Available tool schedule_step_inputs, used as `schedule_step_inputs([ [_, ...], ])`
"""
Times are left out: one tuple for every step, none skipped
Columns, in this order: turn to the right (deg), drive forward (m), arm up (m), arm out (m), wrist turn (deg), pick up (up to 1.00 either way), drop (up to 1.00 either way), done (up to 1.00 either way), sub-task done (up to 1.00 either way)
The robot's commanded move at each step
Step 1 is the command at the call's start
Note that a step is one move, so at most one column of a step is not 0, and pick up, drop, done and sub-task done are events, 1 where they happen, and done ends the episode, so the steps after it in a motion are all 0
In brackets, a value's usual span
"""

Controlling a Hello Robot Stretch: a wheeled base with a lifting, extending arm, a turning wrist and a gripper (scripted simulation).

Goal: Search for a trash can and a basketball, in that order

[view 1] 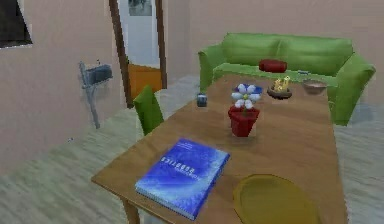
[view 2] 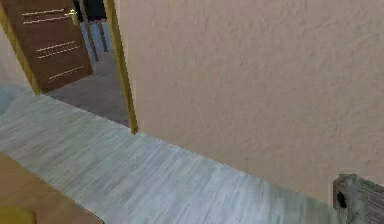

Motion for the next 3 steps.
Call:
schedule_step_inputs([
  [-45.0, 0.0, 0.0, 0.0, 0.0, 0.0, 0.0, 0.0, 0.0],
  [-12.0, 0.0, 0.0, 0.0, 0.0, 0.0, 0.0, 0.0, 0.0],
  [0.0, 0.45, 0.0, 0.0, 0.0, 0.0, 0.0, 0.0, 0.0],
])
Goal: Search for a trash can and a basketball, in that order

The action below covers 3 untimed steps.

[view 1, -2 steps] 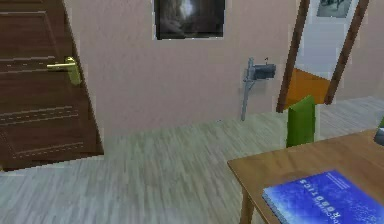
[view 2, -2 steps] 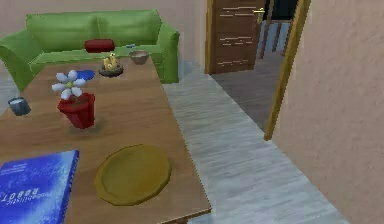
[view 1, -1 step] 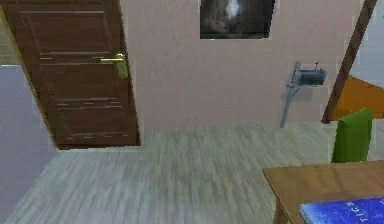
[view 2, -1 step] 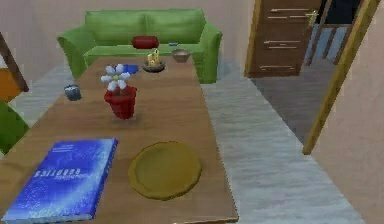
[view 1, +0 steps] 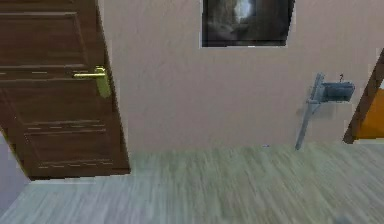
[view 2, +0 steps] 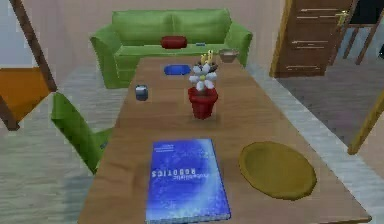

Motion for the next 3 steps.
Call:
schedule_step_inputs([
  [-45.0, 0.0, 0.0, 0.0, 0.0, 0.0, 0.0, 0.0, 0.0],
  [-15.0, 0.0, 0.0, 0.0, 0.0, 0.0, 0.0, 0.0, 0.0],
  [0.0, 0.4, 0.0, 0.0, 0.0, 0.0, 0.0, 0.0, 0.0],
])
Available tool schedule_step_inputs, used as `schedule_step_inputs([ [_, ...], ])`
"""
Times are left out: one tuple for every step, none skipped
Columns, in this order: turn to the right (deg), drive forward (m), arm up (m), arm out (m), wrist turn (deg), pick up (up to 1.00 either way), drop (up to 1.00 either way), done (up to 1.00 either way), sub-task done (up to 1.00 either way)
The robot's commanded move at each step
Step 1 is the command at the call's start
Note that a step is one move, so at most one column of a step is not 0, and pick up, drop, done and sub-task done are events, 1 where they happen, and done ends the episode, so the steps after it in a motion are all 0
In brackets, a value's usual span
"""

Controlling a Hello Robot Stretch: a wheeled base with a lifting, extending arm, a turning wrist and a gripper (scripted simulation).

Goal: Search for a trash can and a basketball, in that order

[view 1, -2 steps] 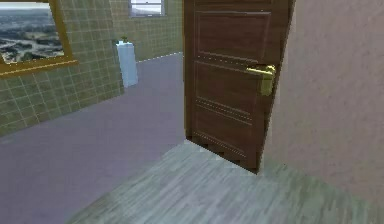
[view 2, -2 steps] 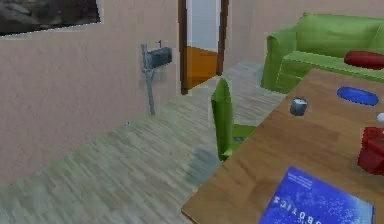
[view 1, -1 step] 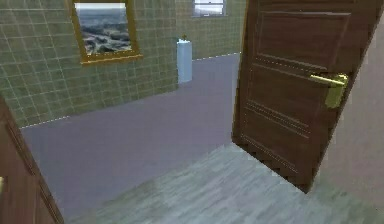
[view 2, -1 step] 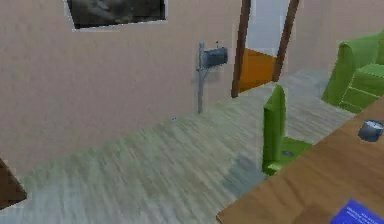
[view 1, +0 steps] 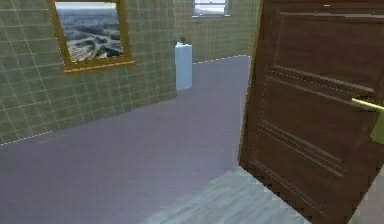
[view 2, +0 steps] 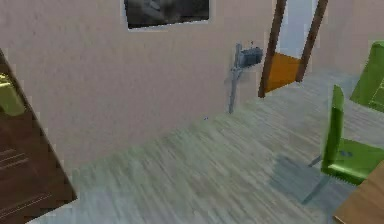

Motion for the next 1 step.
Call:
schedule_step_inputs([
  [-27.0, 0.0, 0.0, 0.0, 0.0, 0.0, 0.0, 0.0, 0.0],
])
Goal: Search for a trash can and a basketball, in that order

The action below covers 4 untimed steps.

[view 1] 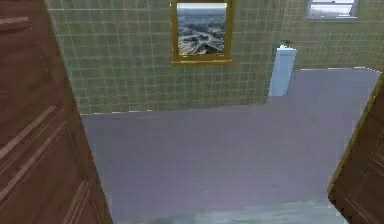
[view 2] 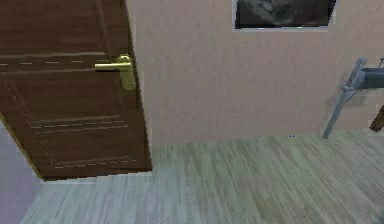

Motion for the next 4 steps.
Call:
schedule_step_inputs([
  [0.0, 1.0, 0.0, 0.0, 0.0, 0.0, 0.0, 0.0, 0.0],
  [-6.0, 0.0, 0.0, 0.0, 0.0, 0.0, 0.0, 0.0, 0.0],
  [0.0, 0.35, 0.0, 0.0, 0.0, 0.0, 0.0, 0.0, 0.0],
  [-42.0, 0.0, 0.0, 0.0, 0.0, 0.0, 0.0, 0.0, 0.0],
])
